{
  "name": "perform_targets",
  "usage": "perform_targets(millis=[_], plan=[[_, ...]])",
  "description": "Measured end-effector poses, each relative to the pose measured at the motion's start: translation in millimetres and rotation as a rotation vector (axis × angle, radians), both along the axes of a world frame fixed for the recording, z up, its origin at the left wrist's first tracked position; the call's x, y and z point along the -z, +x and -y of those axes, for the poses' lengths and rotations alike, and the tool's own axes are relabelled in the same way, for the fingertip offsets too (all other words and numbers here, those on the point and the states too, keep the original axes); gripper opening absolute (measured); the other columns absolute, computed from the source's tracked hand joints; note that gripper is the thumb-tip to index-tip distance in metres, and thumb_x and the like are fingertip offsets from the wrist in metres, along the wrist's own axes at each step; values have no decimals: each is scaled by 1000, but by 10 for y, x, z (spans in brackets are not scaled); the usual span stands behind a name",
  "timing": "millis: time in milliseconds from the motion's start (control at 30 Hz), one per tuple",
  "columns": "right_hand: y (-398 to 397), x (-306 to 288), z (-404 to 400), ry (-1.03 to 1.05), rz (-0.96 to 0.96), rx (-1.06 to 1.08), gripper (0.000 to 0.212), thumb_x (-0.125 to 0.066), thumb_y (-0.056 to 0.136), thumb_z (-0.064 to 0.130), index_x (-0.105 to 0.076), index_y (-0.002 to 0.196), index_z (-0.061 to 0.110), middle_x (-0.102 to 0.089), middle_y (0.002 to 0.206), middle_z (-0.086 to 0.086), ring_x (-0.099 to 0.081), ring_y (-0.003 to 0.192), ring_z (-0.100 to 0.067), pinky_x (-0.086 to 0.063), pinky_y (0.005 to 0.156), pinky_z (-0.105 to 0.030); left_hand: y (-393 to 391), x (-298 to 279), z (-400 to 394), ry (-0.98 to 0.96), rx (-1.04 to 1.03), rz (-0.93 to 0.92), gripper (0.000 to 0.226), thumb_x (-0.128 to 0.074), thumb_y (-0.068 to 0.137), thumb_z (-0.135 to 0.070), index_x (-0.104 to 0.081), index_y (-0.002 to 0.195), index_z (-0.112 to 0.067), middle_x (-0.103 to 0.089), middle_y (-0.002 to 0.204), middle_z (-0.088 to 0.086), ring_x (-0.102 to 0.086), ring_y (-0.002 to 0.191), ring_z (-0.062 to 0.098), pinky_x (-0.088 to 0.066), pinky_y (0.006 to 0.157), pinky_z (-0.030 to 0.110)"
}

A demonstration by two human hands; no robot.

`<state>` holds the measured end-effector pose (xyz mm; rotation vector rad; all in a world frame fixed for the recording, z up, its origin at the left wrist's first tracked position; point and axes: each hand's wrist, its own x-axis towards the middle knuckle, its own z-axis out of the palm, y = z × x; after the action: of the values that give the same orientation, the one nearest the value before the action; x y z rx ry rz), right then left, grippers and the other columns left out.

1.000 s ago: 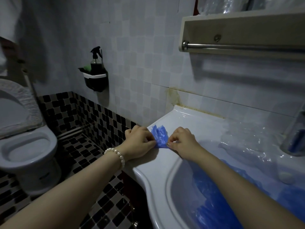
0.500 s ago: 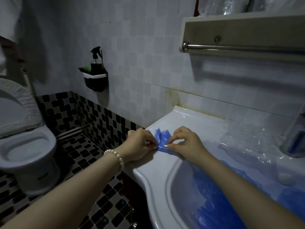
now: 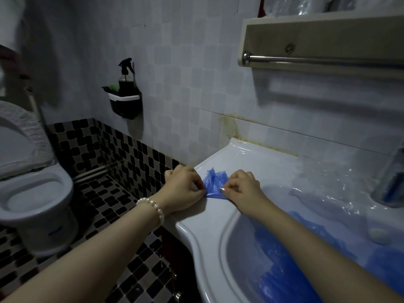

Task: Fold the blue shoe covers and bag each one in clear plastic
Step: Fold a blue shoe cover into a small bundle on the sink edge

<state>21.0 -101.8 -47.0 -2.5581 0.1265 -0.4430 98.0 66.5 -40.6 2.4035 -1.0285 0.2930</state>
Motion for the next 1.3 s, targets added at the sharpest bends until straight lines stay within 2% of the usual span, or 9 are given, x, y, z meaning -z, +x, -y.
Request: perform_targets(millis=[100, 233, 500, 567, 767, 900, 1033, 1133, 1300], plan=[[32, -39, -78, -111, -98, 120, 30, -49, 95, 26, -53, 66, 20, -51, 107, -1, -39, 109, -21, -26, 86, -29, 3, 31, -29, -70, 35, 89, 11, -68, 81, -33, -69, 78, -23, -47, 81, -16, -42, 90, 9, -25, 86, 33], [70, -69, -138, -67, -152, 262, 40, -46, 90, 21, -38, 51, 21, -49, 89, -3, -44, 103, -25, -29, 80, -33, -4, 61, -39, -24, 135, 168, 20, -67, 75, -44, -73, 78, -26, -62, 86, -10, -48, 88, 9, -19, 77, 30], [-48, 166, -33, -196, 400, 102, 16, -74, 67, 37, -69, 64, 22, -53, 77, 4, -45, 81, -14, -17, 65, -28, -11, 51, 63, 122, 27, 147, 19, -50, 93, -31, -66, 99, -22, -57, 103, -6, -41, 105, 16, -21, 86, 31], [-75, 162, 31, -128, 387, -13, 26, -73, 64, 48, -73, 67, 23, -52, 76, 6, -42, 81, -10, -24, 67, -26, 5, 47, 67, 139, 3, 106, 20, -50, 92, -34, -66, 97, -23, -50, 102, -6, -36, 102, 14, -20, 85, 32], [55, 12, -13, -82, 102, 92, 15, -67, 85, 29, -72, 82, 16, -47, 95, 6, -38, 102, -14, -20, 79, -25, 23, 36, 18, 10, -13, 137, 11, -61, 86, -34, -69, 89, -27, -45, 93, -13, -36, 96, 10, -14, 77, 28], [153, -23, -75, -169, -95, 232, 30, -47, 92, 27, -52, 63, 20, -53, 106, -4, -40, 110, -25, -26, 84, -32, 7, 69, -4, 8, 96, 199, 22, -57, 82, -40, -72, 85, -24, -63, 90, -9, -49, 94, 15, -18, 78, 30], [96, 12, -112, -276, 77, 296, 15, -56, 88, 33, -64, 80, 24, -51, 102, 0, -40, 105, -22, -25, 81, -32, -5, 32, 42, 82, 39, 136, 17, -59, 90, -35, -70, 94, -23, -64, 96, -7, -47, 100, 14, -24, 87, 33], [32, 122, -67, -227, 362, 125, 15, -72, 74, 33, -70, 71, 19, -53, 85, 2, -45, 90, -19, -26, 72, -32, -9, 14, 64, 109, 12, 109, 20, -52, 94, -32, -68, 98, -21, -62, 99, -5, -44, 104, 17, -23, 86, 33], [-30, 74, 17, -82, 245, -22, 18, -78, 72, 37, -75, 79, 21, -45, 87, 11, -37, 95, -9, -29, 81, -29, 18, -2, 58, 122, -42, -7, 20, -52, 92, -37, -66, 94, -22, -55, 103, -5, -37, 105, 15, -23, 89, 36]])
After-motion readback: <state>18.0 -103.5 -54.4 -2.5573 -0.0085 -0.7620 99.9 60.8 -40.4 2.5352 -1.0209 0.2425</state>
